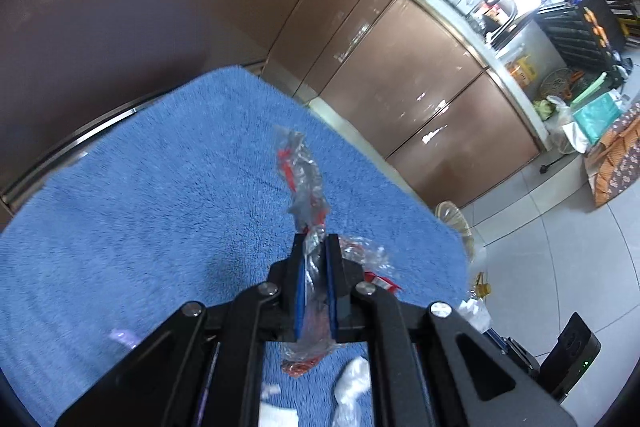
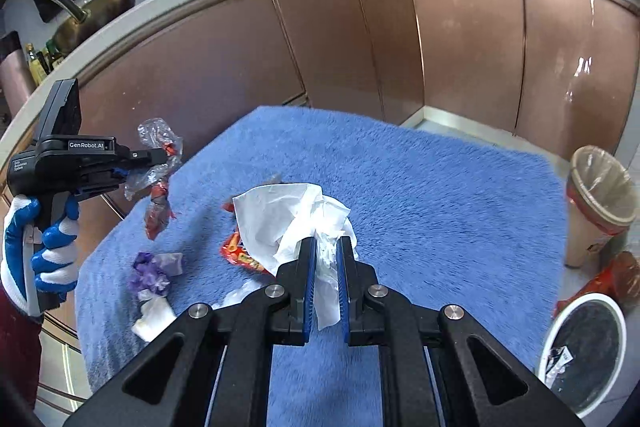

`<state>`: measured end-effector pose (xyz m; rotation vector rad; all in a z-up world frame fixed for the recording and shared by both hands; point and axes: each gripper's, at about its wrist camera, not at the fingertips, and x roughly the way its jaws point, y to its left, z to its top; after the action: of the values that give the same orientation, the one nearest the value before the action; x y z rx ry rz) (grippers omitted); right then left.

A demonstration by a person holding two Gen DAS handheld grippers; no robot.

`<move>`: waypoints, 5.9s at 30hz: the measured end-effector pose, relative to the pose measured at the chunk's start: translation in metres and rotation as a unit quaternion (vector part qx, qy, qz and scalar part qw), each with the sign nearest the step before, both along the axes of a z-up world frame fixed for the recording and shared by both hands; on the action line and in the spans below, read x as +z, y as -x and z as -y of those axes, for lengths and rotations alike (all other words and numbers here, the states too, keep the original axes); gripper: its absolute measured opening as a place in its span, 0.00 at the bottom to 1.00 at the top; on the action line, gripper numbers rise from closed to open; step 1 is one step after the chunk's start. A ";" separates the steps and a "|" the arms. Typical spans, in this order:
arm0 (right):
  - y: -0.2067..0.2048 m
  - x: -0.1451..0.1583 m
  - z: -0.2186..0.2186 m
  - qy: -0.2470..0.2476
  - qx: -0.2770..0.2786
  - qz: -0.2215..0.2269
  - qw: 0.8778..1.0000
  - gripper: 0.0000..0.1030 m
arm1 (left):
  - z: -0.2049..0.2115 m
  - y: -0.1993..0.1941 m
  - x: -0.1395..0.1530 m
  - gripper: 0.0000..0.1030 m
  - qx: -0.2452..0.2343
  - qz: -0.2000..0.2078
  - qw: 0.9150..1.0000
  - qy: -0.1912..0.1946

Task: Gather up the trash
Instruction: 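Carry the plastic bag and tissue to the bin and open both tools, then raise both open tools from the bin back over the table, then grasp the purple wrapper with the left tool while the right tool grasps the clear plastic bag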

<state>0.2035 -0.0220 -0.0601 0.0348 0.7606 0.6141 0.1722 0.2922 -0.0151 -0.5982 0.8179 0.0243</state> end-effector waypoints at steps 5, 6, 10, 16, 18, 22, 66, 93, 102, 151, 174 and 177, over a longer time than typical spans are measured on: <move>0.024 0.024 0.020 -0.010 -0.008 0.021 1.000 0.10 | 0.000 0.030 0.033 0.08 0.004 0.025 1.000 -0.012; 0.031 0.030 0.024 -0.014 -0.010 0.027 0.999 0.10 | 0.000 0.035 0.038 0.08 0.005 0.029 0.999 -0.014; 0.048 0.048 0.034 -0.021 -0.015 0.045 0.999 0.10 | 0.007 0.058 0.063 0.08 0.002 0.049 0.999 -0.021; 0.075 0.073 0.065 -0.034 -0.029 0.073 0.996 0.10 | 0.031 0.077 0.093 0.08 -0.012 0.073 0.997 -0.032; 0.084 0.080 0.080 -0.038 -0.037 0.081 0.995 0.10 | 0.042 0.081 0.102 0.08 -0.021 0.080 0.996 -0.034; 0.093 0.085 0.105 -0.044 -0.057 0.088 0.993 0.10 | 0.076 0.080 0.112 0.08 -0.049 0.088 0.994 -0.039; -0.012 -0.156 0.389 0.022 -0.335 -0.103 0.937 0.12 | 0.578 -0.153 -0.145 0.09 -0.378 -0.104 0.918 -0.054; -0.004 -0.153 0.386 0.010 -0.358 -0.104 0.928 0.39 | 0.538 -0.119 -0.102 0.37 -0.336 -0.050 0.940 -0.042; 0.014 -0.104 0.356 0.011 -0.348 -0.060 0.935 0.43 | 0.506 -0.079 -0.044 0.37 -0.322 0.021 0.944 -0.066; 0.102 0.102 0.109 -0.013 -0.146 0.124 0.981 0.49 | 0.090 0.099 0.076 0.41 -0.125 0.118 0.974 -0.146; 0.071 0.008 -0.001 0.008 -0.017 0.007 1.000 0.53 | 0.064 0.103 -0.041 0.41 -0.241 0.034 0.951 -0.189; 0.067 -0.007 -0.014 0.007 -0.001 -0.018 1.000 0.55 | 0.067 0.095 -0.052 0.41 -0.249 0.019 0.947 -0.202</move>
<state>0.1367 -0.0080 -0.0676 0.0337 0.7997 0.6067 0.0776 0.2254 -0.0669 0.0054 0.8774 -0.2754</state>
